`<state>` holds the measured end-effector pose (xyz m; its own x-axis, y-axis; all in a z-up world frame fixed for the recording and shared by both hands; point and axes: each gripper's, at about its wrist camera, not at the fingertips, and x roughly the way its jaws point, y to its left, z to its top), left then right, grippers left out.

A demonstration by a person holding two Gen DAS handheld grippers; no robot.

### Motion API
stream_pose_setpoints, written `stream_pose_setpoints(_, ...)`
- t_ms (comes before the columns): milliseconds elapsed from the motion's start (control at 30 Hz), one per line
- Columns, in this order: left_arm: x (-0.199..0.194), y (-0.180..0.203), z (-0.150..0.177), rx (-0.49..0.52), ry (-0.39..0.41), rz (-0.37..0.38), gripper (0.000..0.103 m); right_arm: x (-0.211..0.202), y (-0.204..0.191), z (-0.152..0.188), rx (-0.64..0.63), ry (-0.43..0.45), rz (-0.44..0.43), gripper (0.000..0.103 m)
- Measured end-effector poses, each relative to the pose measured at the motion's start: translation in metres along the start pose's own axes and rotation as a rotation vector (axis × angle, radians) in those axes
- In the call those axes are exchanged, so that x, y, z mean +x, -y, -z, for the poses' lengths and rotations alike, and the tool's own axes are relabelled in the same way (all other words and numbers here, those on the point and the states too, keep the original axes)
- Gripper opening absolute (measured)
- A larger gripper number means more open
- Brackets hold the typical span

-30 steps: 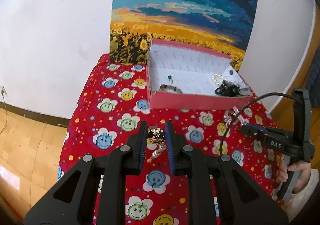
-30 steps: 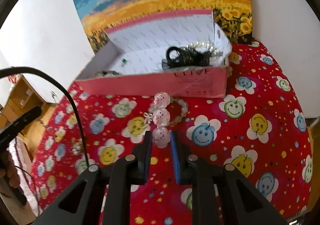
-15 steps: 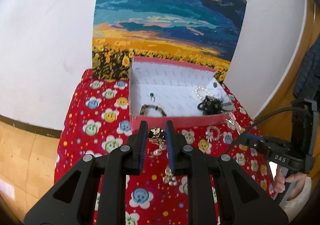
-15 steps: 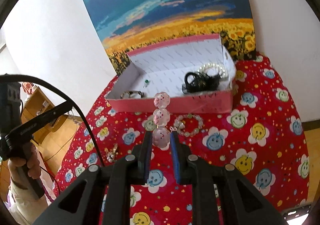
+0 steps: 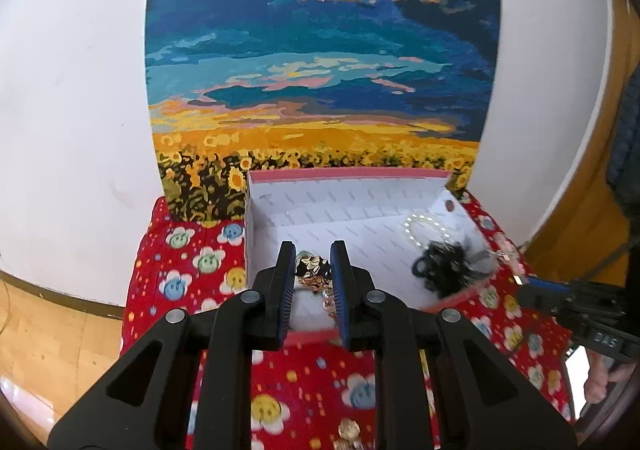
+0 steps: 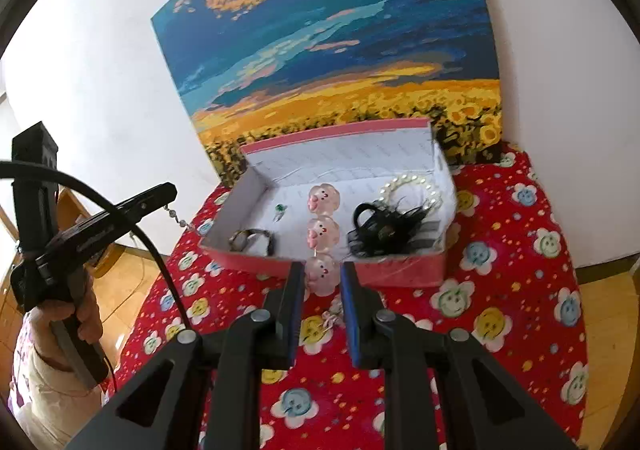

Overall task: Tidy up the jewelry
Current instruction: 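Carry the gold charms and pink-bead bracelet over the pink box with both tools, then open the left tool over the box while the right tool releases the pink-bead bracelet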

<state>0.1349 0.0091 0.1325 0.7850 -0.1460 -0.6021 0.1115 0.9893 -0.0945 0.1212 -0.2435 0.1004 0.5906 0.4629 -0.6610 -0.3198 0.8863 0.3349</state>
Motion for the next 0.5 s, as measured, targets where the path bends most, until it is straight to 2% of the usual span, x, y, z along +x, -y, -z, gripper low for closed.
stream_pose_setpoints(267, 0.057, -0.004, -0.02, 0.004, -0.038, -0.028, 0.016, 0.011, 0.018, -0.021, 0.011, 0.0, 0.067, 0.02)
stream_pose_setpoints(500, 0.105, -0.012, -0.012, -0.02, -0.08, -0.046, 0.016, 0.017, 0.027, -0.024, 0.007, 0.002, 0.09, 0.02)
